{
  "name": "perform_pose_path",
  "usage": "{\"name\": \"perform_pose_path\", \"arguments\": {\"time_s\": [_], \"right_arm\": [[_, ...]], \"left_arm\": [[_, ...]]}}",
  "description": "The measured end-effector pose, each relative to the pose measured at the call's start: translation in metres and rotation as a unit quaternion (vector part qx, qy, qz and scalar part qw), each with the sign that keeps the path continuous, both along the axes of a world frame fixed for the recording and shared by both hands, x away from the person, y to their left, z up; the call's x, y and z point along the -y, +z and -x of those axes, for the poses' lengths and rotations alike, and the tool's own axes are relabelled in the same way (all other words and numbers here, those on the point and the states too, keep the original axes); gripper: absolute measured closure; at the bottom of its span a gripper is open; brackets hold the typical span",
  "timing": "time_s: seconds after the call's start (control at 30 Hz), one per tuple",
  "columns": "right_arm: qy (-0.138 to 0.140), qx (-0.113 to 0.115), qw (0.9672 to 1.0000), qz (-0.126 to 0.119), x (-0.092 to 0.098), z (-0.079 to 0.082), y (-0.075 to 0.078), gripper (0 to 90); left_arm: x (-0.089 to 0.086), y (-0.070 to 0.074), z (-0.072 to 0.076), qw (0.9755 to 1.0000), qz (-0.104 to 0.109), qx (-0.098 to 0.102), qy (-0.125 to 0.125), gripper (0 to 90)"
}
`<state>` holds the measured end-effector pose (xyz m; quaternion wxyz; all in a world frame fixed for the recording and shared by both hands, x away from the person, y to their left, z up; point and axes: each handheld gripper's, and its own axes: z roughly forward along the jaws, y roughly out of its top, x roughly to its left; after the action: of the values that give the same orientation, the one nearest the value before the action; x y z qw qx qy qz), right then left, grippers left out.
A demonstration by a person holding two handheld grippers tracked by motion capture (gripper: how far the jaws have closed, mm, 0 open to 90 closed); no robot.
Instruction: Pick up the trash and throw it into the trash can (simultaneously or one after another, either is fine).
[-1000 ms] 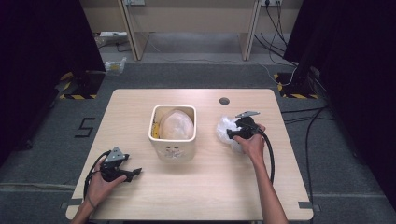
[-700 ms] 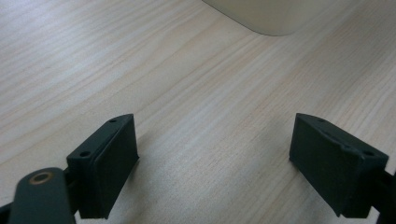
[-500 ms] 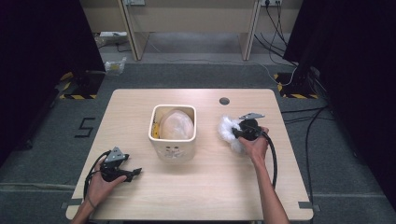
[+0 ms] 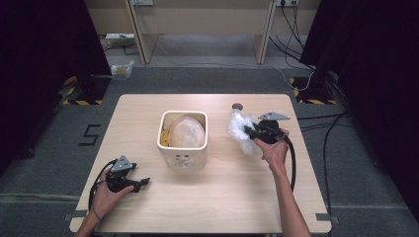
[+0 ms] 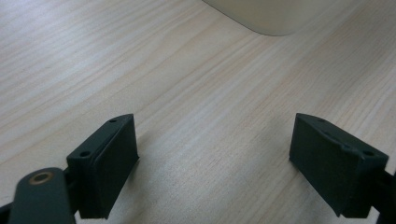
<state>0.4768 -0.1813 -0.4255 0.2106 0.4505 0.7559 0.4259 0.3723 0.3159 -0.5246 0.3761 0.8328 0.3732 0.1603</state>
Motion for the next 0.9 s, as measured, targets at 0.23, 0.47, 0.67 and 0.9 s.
{"name": "perform_pose_path", "arguments": {"time_s": [0.23, 0.47, 0.67, 0.9], "right_arm": [[0.017, 0.024, 0.9994, -0.016, -0.007, 0.007, 0.027, 67.5], [0.035, 0.045, 0.9979, -0.031, -0.014, 0.014, 0.051, 67.5], [0.060, 0.057, 0.9954, -0.047, -0.028, 0.019, 0.070, 67.4], [0.085, 0.066, 0.9929, -0.051, -0.045, 0.020, 0.082, 67.4]], "left_arm": [[0.000, 0.000, 0.000, 1.0000, 0.000, 0.000, 0.000, 14.2], [0.000, 0.000, 0.000, 1.0000, 0.000, 0.000, 0.000, 14.2], [0.000, 0.000, 0.000, 1.0000, 0.000, 0.000, 0.000, 14.2], [0.000, 0.000, 0.000, 1.0000, 0.000, 0.000, 0.000, 14.2]]}}
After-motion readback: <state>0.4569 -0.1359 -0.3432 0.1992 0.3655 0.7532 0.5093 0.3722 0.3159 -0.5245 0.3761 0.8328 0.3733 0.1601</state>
